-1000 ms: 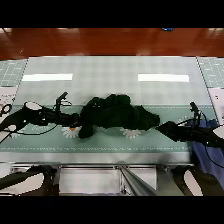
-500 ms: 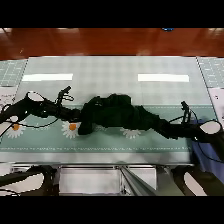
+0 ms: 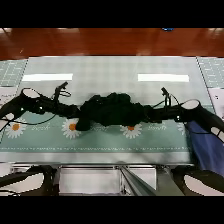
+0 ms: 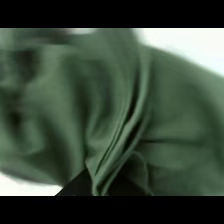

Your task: Fold the shirts.

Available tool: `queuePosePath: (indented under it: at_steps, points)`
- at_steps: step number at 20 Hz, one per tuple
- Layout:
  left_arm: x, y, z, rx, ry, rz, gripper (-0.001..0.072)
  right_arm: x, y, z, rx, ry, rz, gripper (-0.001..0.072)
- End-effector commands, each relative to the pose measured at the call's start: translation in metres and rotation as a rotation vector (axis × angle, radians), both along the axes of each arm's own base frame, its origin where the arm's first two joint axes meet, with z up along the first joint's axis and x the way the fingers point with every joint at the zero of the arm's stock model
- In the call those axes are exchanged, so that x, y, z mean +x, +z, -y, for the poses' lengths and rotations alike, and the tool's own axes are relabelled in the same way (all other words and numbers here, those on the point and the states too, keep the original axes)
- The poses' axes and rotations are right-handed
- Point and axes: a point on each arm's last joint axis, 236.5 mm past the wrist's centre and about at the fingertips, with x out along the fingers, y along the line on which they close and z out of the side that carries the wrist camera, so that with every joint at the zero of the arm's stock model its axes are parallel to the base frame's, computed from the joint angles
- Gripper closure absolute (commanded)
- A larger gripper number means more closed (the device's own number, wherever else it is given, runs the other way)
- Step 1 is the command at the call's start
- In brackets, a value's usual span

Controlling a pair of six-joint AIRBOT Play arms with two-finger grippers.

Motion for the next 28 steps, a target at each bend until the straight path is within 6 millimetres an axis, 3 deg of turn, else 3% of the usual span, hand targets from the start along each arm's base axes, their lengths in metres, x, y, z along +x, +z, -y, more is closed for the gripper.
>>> queuePosePath:
  at_steps: [1, 3, 4, 6, 9, 11, 13, 15, 17, 20, 22, 24, 26, 28]
  points:
    - [0.044, 0.073, -0.018, -0.092, 0.082, 0.157, 0.0691, 0.04, 0.086, 0.004, -0.015, 0.105, 0.19, 0.0685]
    - [0.085, 0.171, -0.036, -0.207, 0.205, 0.376, 0.0691, 0.075, 0.174, 0.031, -0.091, 0.066, 0.391, 0.0685]
    - [0.097, 0.222, -0.045, -0.26, 0.247, 0.492, 0.0691, 0.084, 0.225, 0.043, -0.128, 0.055, 0.496, 0.0685]
    - [0.099, 0.326, -0.059, -0.328, 0.285, 0.729, 0.0691, 0.081, 0.313, 0.055, -0.205, 0.071, 0.676, 0.0685]
    - [0.064, 0.445, -0.071, -0.282, 0.293, 1.023, 0.0691, 0.042, 0.413, 0.065, -0.325, 0.121, 0.877, 0.0685]
    - [0.03, 0.503, -0.077, -0.217, 0.306, 1.197, 0.0691, 0.009, 0.463, 0.069, -0.379, 0.11, 1.004, 0.0685]
    - [-0.007, 0.547, -0.079, -0.152, 0.347, 1.336, 0.0691, -0.027, 0.497, 0.077, -0.434, 0.064, 1.113, 0.0685]
    - [-0.043, 0.578, -0.069, -0.085, 0.366, 1.47, 0.0691, -0.065, 0.509, 0.089, -0.501, 0.02, 1.153, 0.0685]
    - [-0.072, 0.589, -0.055, -0.014, 0.358, 1.54, 0.0691, -0.102, 0.512, 0.101, -0.553, -0.022, 1.159, 0.0685]
    - [-0.106, 0.583, -0.038, 0.096, 0.309, 1.588, 0.0691, -0.141, 0.493, 0.108, -0.574, -0.048, 1.107, 0.0685]
    - [-0.125, 0.573, -0.041, 0.193, 0.282, 1.603, 0.0691, -0.156, 0.471, 0.111, -0.566, -0.065, 1.049, 0.0685]
    - [-0.133, 0.56, -0.074, 0.325, 0.357, 1.557, 0.0691, -0.161, 0.443, 0.111, -0.546, -0.07, 0.974, 0.0685]
    - [-0.125, 0.543, -0.106, 0.415, 0.434, 1.474, 0.0691, -0.159, 0.407, 0.109, -0.522, -0.062, 0.871, 0.0685]
    - [-0.099, 0.516, -0.109, 0.437, 0.416, 1.386, 0.0691, -0.151, 0.362, 0.102, -0.482, -0.022, 0.751, 0.0685]
